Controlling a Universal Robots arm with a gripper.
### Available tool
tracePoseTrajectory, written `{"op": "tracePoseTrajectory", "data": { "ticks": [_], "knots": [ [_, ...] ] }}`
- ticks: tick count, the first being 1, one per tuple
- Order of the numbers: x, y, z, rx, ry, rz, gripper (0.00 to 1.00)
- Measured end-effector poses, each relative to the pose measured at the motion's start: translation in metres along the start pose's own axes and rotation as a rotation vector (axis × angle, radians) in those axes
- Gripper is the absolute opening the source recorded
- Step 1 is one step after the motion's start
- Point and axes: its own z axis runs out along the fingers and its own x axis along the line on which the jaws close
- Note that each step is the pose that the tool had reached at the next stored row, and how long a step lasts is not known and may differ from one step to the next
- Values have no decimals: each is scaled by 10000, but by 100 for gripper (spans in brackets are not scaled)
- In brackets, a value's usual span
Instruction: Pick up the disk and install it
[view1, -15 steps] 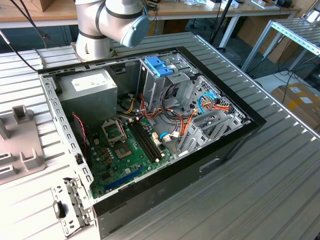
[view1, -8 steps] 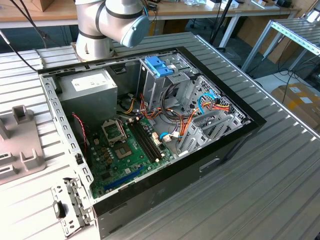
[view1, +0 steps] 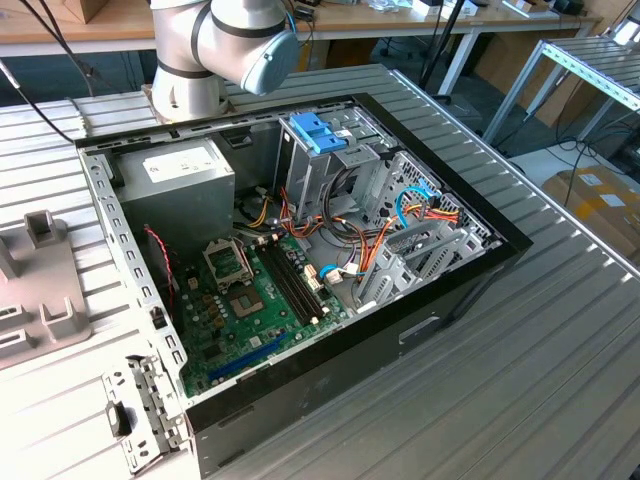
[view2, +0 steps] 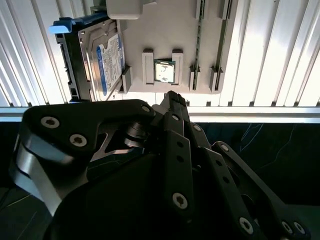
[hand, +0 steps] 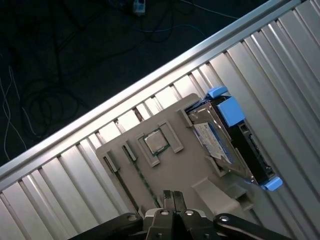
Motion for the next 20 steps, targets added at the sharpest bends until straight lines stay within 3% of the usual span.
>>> {"op": "tracePoseTrajectory", "data": {
  "ticks": [20],
  "knots": [
    [0, 0, 1, -39, 71, -1610, 11]
  ]
}}
